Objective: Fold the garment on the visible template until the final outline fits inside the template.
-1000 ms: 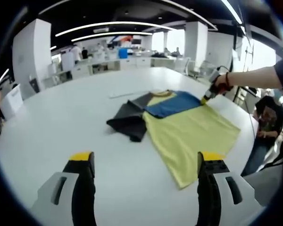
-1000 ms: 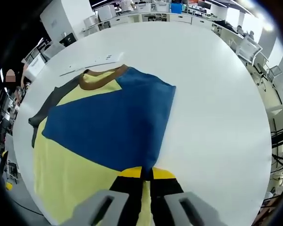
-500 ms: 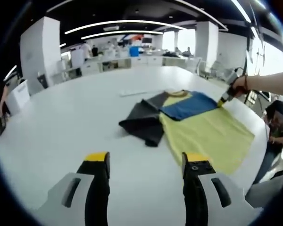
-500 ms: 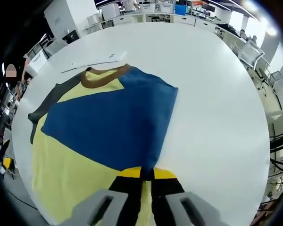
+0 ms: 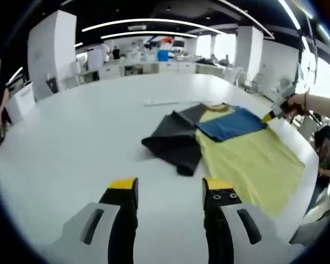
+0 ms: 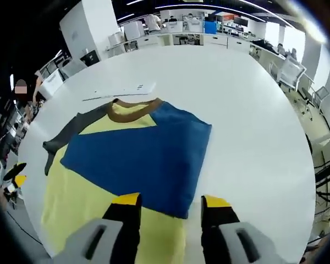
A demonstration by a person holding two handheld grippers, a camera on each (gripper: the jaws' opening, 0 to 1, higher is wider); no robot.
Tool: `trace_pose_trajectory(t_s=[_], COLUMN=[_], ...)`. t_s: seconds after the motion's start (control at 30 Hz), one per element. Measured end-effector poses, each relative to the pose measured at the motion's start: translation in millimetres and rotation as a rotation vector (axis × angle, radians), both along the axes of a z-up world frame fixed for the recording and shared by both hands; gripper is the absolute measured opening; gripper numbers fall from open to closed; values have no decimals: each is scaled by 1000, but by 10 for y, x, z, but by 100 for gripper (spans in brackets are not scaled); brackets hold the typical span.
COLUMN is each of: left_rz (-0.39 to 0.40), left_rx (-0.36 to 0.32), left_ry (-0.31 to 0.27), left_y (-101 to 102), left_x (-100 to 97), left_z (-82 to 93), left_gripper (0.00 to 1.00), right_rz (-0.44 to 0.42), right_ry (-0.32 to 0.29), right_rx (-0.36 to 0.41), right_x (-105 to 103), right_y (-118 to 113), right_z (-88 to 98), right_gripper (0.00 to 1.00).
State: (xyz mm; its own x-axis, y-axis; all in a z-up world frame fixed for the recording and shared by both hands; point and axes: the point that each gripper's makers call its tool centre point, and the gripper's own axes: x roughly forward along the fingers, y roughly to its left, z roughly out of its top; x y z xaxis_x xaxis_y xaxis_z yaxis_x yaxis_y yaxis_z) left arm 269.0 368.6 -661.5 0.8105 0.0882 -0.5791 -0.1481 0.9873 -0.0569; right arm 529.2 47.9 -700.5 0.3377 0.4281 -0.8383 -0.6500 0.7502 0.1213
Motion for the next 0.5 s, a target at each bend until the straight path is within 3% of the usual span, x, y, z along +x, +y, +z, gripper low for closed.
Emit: trace_pose_trajectory(t_s=[0.23,0.5], left_rz=[18,0], left_rx=[-44,-41], left_ry=[-3,42], left_y=[55,46], left_x=[132,272], left_z=[-113,-338], left_gripper=[37,33], right_rz=[66,83], right_ry=[-40,-69], right_rx=[42,78], right_x=[-142,-254], right_y=[36,-51], right_z=[182,380], right_gripper=[63,68])
